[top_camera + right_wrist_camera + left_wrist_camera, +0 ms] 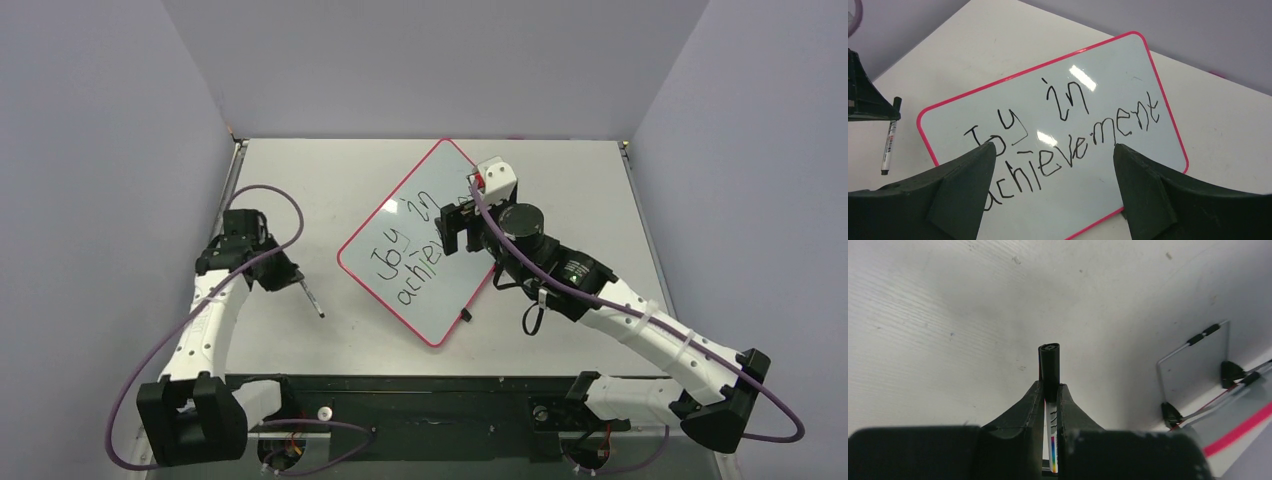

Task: Write a sentence on the whiteboard
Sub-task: Place the whiteboard marker at the center of the board.

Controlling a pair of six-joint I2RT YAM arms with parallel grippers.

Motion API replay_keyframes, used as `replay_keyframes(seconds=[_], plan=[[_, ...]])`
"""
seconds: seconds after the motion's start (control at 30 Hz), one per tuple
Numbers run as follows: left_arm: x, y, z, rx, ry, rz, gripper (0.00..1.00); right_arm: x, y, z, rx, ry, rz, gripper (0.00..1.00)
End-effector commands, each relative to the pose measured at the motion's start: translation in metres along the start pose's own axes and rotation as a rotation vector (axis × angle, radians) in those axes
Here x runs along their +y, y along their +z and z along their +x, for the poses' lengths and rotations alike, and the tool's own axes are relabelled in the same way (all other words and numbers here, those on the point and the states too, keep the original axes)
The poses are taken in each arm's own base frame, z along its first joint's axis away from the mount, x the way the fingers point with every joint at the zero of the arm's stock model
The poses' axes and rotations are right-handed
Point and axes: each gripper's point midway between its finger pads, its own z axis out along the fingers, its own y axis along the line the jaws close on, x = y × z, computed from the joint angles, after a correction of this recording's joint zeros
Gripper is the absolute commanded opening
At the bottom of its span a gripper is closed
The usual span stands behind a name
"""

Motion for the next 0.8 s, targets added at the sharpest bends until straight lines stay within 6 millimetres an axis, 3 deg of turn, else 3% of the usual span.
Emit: replay_keyframes(seconds=[0.0,0.1,0.43,0.57,0.77], plan=[[-0.012,0.029,-0.002,-0.068,0.074,0.009,0.0,-0.016,-0.011,0.0,-0.012,0.034,0.057,0.82],[-0.023,0.045,0.009,-0.054,0.131,0.024,0.0,-0.021,-0.013,0.006,-0.005,0.036,0.074,0.82],[-0.022,0.097,0.038,-0.005,0.228,-0.069,0.0,-0.033,-0.018,0.021,0.024,0.036,0.111,0.82],[-0.018,0.109,0.045,0.022,0.243,-0.086,0.01,-0.038,-0.02,0.025,0.032,0.032,0.125,0.82],[-0.019,0.111,0.044,0.018,0.259,-0.079,0.16,-0.042,-0.022,0.029,0.042,0.032,0.136,0.82]])
